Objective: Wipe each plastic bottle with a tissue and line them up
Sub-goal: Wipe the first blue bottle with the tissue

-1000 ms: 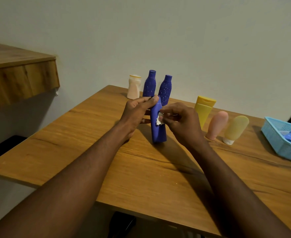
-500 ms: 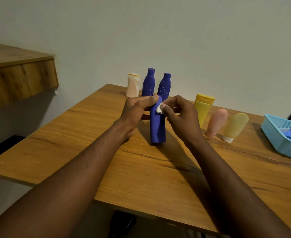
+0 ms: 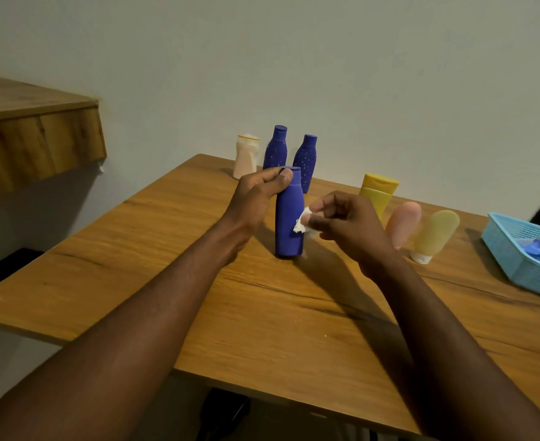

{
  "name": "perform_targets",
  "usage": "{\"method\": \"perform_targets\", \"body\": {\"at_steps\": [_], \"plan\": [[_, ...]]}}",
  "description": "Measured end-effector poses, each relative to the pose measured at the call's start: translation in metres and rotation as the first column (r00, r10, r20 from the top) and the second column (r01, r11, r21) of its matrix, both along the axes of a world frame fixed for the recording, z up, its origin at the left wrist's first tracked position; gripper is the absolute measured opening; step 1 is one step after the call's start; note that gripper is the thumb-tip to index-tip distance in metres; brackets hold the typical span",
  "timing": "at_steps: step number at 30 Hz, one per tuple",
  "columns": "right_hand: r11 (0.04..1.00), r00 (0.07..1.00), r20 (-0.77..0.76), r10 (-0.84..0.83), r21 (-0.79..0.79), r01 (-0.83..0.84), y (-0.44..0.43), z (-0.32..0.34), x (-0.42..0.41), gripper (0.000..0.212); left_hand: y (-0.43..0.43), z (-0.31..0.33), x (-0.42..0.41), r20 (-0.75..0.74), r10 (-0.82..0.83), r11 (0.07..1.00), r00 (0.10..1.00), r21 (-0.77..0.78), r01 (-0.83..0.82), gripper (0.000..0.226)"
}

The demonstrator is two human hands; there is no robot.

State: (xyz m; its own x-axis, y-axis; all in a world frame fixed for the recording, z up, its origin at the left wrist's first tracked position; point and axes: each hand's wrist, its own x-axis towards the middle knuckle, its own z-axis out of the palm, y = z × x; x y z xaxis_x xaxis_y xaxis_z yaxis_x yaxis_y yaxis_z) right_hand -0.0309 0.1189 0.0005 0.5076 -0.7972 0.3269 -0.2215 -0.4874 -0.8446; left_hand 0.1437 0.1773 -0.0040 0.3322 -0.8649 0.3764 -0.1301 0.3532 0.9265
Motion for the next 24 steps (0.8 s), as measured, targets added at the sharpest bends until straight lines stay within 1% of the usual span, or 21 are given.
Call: {"method": "perform_targets", "body": {"at_steps": [3, 6, 9, 13, 17, 19, 21, 24], "plan": [[0.999, 0.992, 0.124, -0.025, 0.047, 0.019, -0.0024, 0.0026, -0.0022, 0.013, 0.0005, -0.0005, -0.0032, 0.072, -0.028, 1.000, 0.997, -0.006, 0.028, 0.032], [0.997, 0.984, 0.176, -0.018, 0.079, 0.004, -0.0012, 0.0046, -0.0020, 0.015, 0.0011, -0.0023, -0.0052, 0.133, -0.060, 0.998, 0.989, 0.005, 0.060, 0.034], [0.998, 0.975, 0.220, -0.009, 0.061, -0.005, -0.0011, 0.0046, -0.0027, 0.017, 0.0007, -0.0024, -0.0063, 0.125, -0.074, 0.997, 0.989, -0.004, 0.075, 0.032], [1.000, 0.961, 0.275, 0.016, -0.001, -0.017, 0.0028, 0.0045, -0.0021, 0.018, -0.0011, -0.0023, -0.0034, 0.084, 0.012, 0.996, 0.996, -0.090, -0.004, 0.035], [0.999, 0.950, 0.312, 0.007, -0.049, 0.009, 0.0047, 0.0029, 0.0011, 0.020, -0.0024, -0.0058, -0.0014, 0.126, 0.097, 0.989, 0.987, -0.127, -0.081, 0.028], [0.999, 0.942, 0.335, 0.000, -0.051, 0.018, 0.0047, 0.0027, 0.0014, 0.019, -0.0027, -0.0065, -0.0010, 0.140, 0.129, 0.985, 0.982, -0.135, -0.111, 0.028], [0.998, 0.933, 0.359, 0.002, -0.061, 0.021, 0.0055, 0.0030, 0.0017, 0.019, -0.0016, -0.0054, -0.0021, 0.144, 0.145, 0.983, 0.979, -0.133, -0.126, 0.029], [0.995, 0.928, 0.373, 0.020, -0.096, 0.018, 0.0061, 0.0020, 0.0039, 0.019, 0.0005, -0.0047, -0.0066, 0.131, 0.123, 0.985, 0.984, -0.135, -0.105, 0.031]]}}
